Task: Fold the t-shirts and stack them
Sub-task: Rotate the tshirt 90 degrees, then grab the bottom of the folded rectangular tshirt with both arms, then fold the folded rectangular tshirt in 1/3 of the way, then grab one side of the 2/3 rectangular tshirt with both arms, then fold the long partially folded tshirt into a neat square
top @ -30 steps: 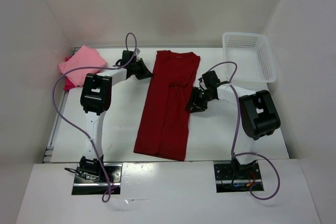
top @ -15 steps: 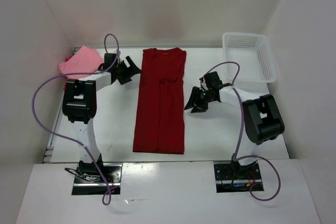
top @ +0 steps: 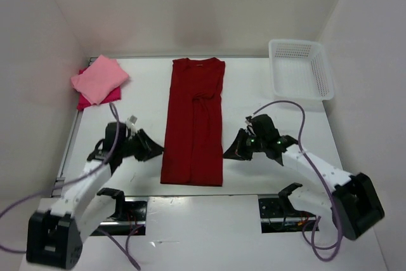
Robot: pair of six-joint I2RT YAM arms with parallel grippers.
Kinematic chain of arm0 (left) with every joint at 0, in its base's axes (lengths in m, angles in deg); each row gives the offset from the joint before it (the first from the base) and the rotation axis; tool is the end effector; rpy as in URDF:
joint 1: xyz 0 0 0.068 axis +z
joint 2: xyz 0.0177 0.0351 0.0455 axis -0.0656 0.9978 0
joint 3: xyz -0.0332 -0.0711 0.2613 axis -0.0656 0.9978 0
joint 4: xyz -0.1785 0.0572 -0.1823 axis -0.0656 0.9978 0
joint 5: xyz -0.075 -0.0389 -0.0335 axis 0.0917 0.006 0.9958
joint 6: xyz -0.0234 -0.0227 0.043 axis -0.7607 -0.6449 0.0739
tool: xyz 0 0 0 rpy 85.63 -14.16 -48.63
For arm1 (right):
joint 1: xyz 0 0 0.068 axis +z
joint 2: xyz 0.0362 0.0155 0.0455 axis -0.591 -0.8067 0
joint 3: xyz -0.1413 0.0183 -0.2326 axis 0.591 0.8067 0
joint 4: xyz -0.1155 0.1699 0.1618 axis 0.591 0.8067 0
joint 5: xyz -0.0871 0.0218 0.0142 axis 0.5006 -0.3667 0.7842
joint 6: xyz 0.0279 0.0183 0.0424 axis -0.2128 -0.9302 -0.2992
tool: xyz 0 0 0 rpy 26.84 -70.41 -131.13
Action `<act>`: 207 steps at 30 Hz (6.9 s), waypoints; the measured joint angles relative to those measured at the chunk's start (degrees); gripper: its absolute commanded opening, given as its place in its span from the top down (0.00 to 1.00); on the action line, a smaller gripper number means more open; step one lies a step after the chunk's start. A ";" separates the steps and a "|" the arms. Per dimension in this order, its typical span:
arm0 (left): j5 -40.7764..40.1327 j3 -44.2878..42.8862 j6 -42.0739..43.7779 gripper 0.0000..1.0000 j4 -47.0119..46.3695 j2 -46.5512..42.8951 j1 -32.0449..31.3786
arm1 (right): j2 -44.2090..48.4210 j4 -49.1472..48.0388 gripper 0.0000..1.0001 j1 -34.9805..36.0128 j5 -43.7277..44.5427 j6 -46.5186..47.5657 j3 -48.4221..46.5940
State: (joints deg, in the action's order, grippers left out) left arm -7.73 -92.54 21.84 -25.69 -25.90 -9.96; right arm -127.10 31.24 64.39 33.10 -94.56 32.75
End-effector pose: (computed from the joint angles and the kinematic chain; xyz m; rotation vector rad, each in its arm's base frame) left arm 0.1914 -0.0380 0.1962 -0.6556 2.3345 -1.0635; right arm 0.1823 0.1167 0.1880 0.2795 2.6632 1.1408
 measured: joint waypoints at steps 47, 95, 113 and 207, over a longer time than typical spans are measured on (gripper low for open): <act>-22.97 1.64 -16.46 0.47 24.70 -0.07 -20.96 | -8.94 -0.07 0.48 10.29 5.07 -6.38 5.46; -16.09 -36.46 -1.46 1.00 9.97 33.11 -3.63 | -37.99 13.73 1.00 -8.76 8.35 15.87 -44.74; -18.40 -51.41 2.49 0.70 2.58 55.43 -3.26 | -58.16 15.04 0.73 -12.57 9.90 19.52 -63.36; -8.85 -20.87 1.33 1.00 17.38 6.56 -7.56 | -7.78 20.70 1.00 -8.17 5.31 8.52 -20.79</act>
State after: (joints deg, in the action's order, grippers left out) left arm -16.58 -113.42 23.17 -8.31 -19.34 -17.52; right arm -134.89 51.94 56.22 38.41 -86.04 11.96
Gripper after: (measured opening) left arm 0.009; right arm 0.008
